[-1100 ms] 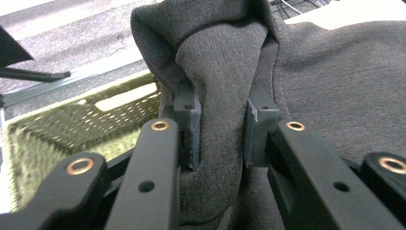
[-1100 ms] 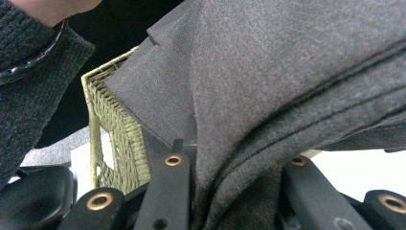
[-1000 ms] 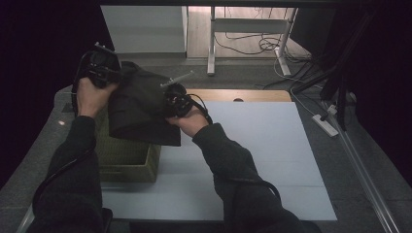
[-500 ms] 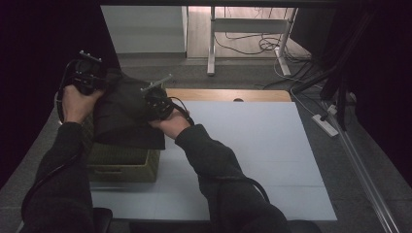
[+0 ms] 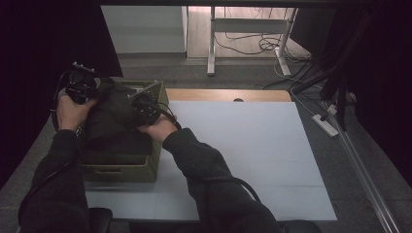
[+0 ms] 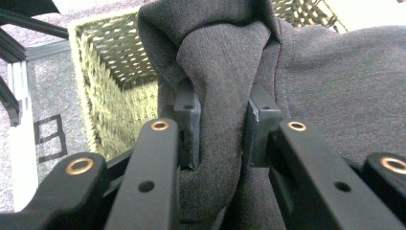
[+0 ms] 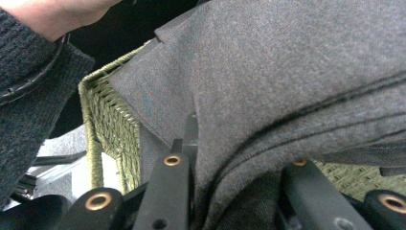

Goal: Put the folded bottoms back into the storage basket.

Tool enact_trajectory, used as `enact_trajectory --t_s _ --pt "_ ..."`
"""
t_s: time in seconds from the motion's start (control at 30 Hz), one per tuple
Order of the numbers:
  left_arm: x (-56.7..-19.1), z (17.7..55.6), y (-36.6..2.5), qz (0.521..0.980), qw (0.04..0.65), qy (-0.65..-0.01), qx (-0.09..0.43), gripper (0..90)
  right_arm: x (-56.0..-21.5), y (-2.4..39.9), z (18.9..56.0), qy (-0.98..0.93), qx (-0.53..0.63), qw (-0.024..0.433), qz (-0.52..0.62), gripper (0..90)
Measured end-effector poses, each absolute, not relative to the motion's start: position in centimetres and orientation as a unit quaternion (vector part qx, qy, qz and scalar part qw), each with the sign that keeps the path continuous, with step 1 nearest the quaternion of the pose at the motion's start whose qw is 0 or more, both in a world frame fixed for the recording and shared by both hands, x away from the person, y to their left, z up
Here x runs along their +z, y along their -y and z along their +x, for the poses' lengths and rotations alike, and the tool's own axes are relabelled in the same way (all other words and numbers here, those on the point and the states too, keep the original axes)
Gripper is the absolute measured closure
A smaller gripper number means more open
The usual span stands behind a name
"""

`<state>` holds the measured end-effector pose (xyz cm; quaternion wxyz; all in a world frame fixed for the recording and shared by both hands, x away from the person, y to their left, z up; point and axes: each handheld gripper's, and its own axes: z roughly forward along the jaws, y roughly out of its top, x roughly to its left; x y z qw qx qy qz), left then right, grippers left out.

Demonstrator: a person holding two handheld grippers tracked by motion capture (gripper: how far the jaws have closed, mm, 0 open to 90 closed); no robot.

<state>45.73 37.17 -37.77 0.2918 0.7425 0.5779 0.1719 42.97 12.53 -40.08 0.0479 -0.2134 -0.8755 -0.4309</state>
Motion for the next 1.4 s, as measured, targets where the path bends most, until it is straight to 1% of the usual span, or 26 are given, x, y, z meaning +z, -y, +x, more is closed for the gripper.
enact_trajectory --t_s 0.17,0.43,0.53,0.63,0.77,0.83,0.9,0.93,0.97,1.0,1.03,1.13,1.2,1.23,1.33,1.37,1.4 --pt "-38.7 45.6 -37.6 0.741 0.287 -0.582 0.169 71.0 -40.9 -13.2 42.8 0.879 -0.426 0.044 -0.210 73.8" --pt "-41.6 45.7 -38.0 0.743 0.278 -0.591 0.149 70.6 -43.3 -13.8 42.6 0.892 -0.399 0.037 -0.210 71.7" --pt "-42.3 45.9 -37.9 0.745 0.274 -0.591 0.145 69.8 -43.9 -13.6 42.6 0.897 -0.388 0.030 -0.208 66.9" --pt "-42.8 46.1 -37.9 0.747 0.267 -0.592 0.143 68.6 -44.1 -13.3 42.5 0.900 -0.384 0.021 -0.205 59.3" --pt "-43.7 46.5 -37.5 0.754 0.241 -0.593 0.150 64.7 -44.0 -12.6 42.5 0.898 -0.387 0.008 -0.208 48.2" --pt "-44.0 46.6 -37.3 0.753 0.241 -0.593 0.153 60.1 -43.6 -12.0 42.6 0.895 -0.393 0.009 -0.212 44.0" --pt "-43.9 46.7 -37.2 0.747 0.248 -0.595 0.163 50.9 -43.3 -11.5 42.7 0.895 -0.394 -0.003 -0.208 38.5" --pt "-43.9 46.7 -37.2 0.747 0.248 -0.595 0.163 45.7 -43.3 -11.5 42.7 0.895 -0.394 -0.003 -0.208 38.5" --pt "-43.5 46.7 -37.1 0.739 0.264 -0.596 0.168 45.7 -43.2 -11.2 42.7 0.895 -0.395 -0.011 -0.208 36.6" --pt "-43.1 46.8 -37.1 0.734 0.274 -0.597 0.174 36.1 -42.9 -10.6 42.9 0.889 -0.405 -0.025 -0.211 32.4" --pt "-42.8 46.7 -37.0 0.733 0.279 -0.594 0.179 32.1 -42.7 -10.2 43.0 0.884 -0.415 -0.029 -0.213 29.9" --pt "-42.2 46.6 -36.7 0.738 0.285 -0.581 0.192 25.8 -42.1 -9.1 43.3 0.875 -0.430 -0.046 -0.219 24.6" --pt "-42.1 46.7 -36.6 0.739 0.286 -0.580 0.190 26.2 -41.9 -8.8 43.4 0.873 -0.433 -0.048 -0.219 24.4" --pt "-42.2 46.7 -36.5 0.739 0.282 -0.582 0.187 29.4 -41.5 -8.0 43.6 0.871 -0.437 -0.045 -0.221 24.4" --pt "-43.3 47.3 -36.7 0.732 0.251 -0.612 0.162 48.9 -41.2 -7.1 43.6 0.868 -0.442 -0.044 -0.223 24.3" --pt "-43.7 47.5 -36.8 0.726 0.243 -0.627 0.146 57.7 -41.1 -6.8 43.6 0.867 -0.443 -0.044 -0.224 24.3" --pt "-44.1 47.7 -36.9 0.720 0.235 -0.638 0.137 64.6 -41.1 -6.4 43.6 0.866 -0.444 -0.044 -0.225 24.3"
